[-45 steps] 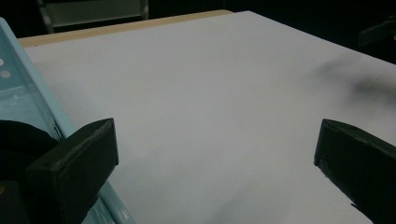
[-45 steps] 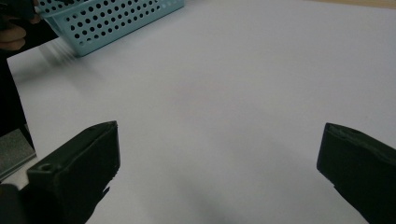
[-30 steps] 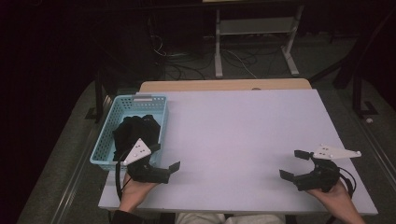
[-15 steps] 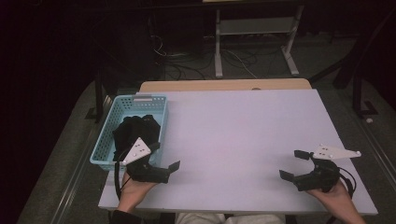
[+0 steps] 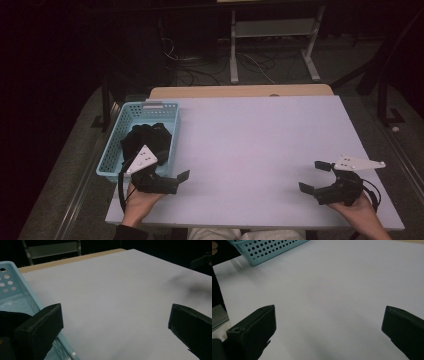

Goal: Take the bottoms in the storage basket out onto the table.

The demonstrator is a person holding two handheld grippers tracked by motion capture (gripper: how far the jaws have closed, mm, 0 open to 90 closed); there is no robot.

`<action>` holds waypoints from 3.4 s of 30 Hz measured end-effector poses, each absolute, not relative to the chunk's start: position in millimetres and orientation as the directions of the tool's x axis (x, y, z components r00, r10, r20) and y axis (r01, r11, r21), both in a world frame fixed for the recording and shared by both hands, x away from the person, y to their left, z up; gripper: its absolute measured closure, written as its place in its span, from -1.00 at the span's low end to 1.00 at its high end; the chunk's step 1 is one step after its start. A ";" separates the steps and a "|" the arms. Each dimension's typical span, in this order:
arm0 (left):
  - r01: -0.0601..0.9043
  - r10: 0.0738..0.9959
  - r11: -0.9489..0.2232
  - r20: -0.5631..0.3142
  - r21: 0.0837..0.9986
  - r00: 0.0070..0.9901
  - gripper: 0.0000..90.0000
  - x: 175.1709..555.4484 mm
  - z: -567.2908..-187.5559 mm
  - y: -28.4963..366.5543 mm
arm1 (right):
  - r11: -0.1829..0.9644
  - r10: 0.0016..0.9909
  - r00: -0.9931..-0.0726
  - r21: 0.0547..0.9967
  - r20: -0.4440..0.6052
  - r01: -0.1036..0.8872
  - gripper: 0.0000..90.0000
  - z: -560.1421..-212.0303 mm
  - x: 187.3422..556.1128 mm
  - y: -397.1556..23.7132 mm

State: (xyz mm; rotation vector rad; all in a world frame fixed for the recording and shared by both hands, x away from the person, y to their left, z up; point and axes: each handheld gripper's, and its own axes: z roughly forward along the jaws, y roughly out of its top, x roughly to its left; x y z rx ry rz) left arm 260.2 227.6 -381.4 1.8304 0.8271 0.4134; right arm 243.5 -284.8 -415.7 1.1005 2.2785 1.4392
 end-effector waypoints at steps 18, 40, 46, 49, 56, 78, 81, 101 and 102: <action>0.360 0.727 -0.194 -0.112 0.913 0.677 -1.00 260.8 -373.4 244.0 | 0.244 0.696 -0.693 0.847 0.187 0.473 -1.00 -416.2 243.7 -283.9; 0.378 0.768 -0.172 -0.117 0.910 0.630 -1.00 265.8 -358.5 273.0 | 0.248 0.702 -0.689 0.844 0.182 0.476 -1.00 -416.5 244.2 -283.9; 0.391 0.786 -0.173 -0.113 0.904 0.608 -1.00 268.9 -354.3 282.7 | 0.249 0.703 -0.687 0.843 0.181 0.476 -1.00 -416.9 244.5 -284.3; 0.396 0.791 -0.171 -0.114 0.902 0.601 -1.00 269.7 -352.6 285.7 | 0.249 0.703 -0.688 0.844 0.180 0.476 -1.00 -416.8 244.4 -284.3; 0.407 0.808 -0.174 -0.107 0.897 0.580 -1.00 275.0 -347.6 293.4 | 0.250 0.703 -0.688 0.843 0.180 0.476 -1.00 -416.9 244.4 -284.2; 0.454 0.852 -0.187 -0.086 0.871 0.516 -1.00 300.1 -339.9 312.1 | 0.251 0.706 -0.685 0.842 0.179 0.478 -1.00 -417.0 244.5 -284.6; 0.465 0.860 -0.190 -0.083 0.865 0.504 -1.00 305.2 -339.8 314.4 | 0.254 0.706 -0.686 0.840 0.178 0.479 -1.00 -417.2 244.5 -284.1; 0.518 0.899 -0.155 -0.098 0.842 0.427 -1.00 333.0 -346.4 322.4 | 0.269 0.700 -0.693 0.836 0.172 0.479 -1.00 -417.8 244.5 -282.2; 0.518 0.899 -0.155 -0.098 0.842 0.427 -1.00 333.0 -346.4 322.4 | 0.270 0.699 -0.694 0.835 0.172 0.480 -1.00 -417.8 244.5 -282.0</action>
